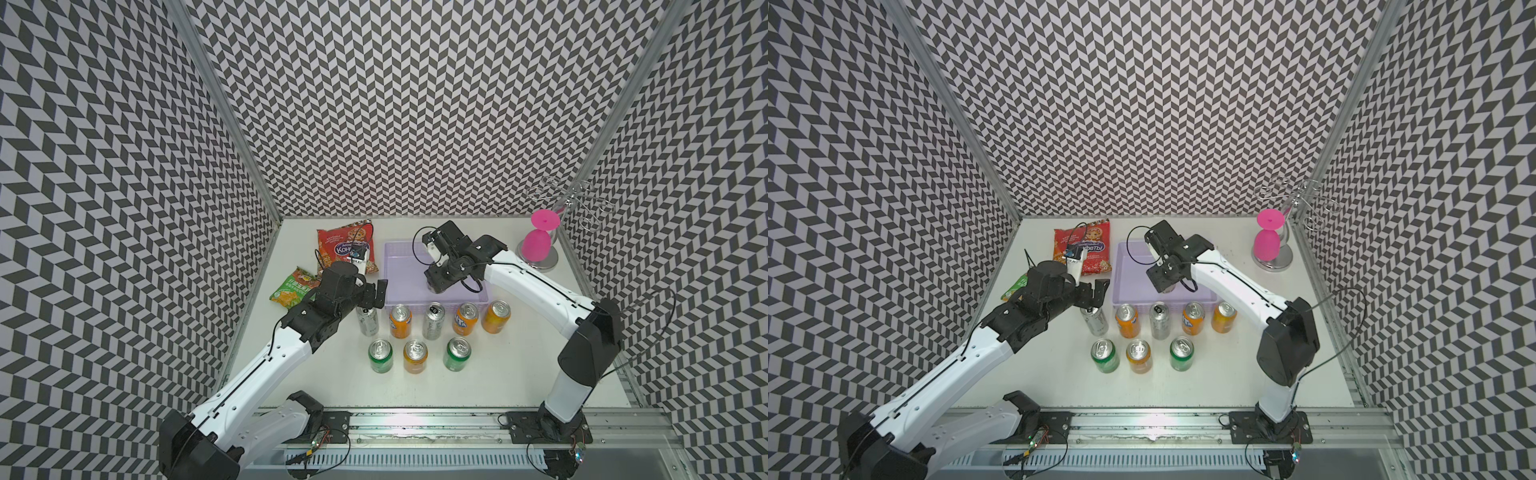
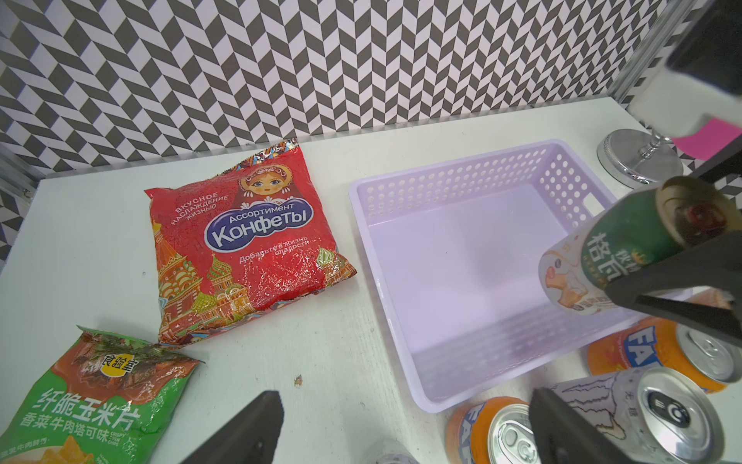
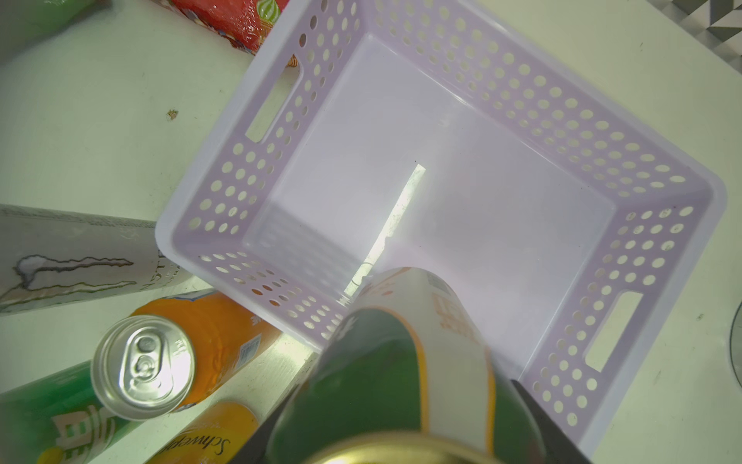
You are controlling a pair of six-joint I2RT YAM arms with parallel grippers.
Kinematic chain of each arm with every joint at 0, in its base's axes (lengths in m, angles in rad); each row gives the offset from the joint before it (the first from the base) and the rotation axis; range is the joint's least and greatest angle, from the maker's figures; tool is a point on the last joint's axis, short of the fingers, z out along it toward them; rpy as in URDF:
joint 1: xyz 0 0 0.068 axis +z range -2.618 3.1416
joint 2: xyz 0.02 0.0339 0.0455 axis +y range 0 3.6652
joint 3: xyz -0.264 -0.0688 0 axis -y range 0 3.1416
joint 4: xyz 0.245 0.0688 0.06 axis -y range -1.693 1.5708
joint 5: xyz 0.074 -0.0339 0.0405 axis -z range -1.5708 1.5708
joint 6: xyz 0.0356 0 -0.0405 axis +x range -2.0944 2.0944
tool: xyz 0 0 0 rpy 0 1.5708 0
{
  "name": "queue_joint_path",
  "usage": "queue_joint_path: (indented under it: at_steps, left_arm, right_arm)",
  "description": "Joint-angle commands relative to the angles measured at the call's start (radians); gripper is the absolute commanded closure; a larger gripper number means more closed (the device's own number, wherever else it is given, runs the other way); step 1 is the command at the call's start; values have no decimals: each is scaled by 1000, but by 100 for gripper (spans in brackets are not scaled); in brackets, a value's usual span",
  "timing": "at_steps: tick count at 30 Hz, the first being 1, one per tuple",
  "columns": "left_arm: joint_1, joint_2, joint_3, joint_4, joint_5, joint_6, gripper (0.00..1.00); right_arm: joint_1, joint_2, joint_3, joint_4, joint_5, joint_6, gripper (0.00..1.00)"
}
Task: Take out the drinks from the basket
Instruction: Pick up the drink from the basket, then place the drink at the center of the board.
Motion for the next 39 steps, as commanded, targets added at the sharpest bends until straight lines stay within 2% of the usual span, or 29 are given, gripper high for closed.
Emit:
queue_joint_path:
  at_steps: [1,13,27,39]
  left_arm:
    - [7,-9,-6,16,-2,2,1]
    - [6,1,-3,7,-27,6,1]
    - [7,14,1,3,-37,8,1]
    - [7,9,0,1,-42,8,1]
  right_arm:
    - [0,-83,47,15,42,20,40]
    - [0,-240,-45,-36,61,58,41]
    - [0,-451,-244,-64,123,115,40]
    - [0,-546,-313,-137,111,220,40]
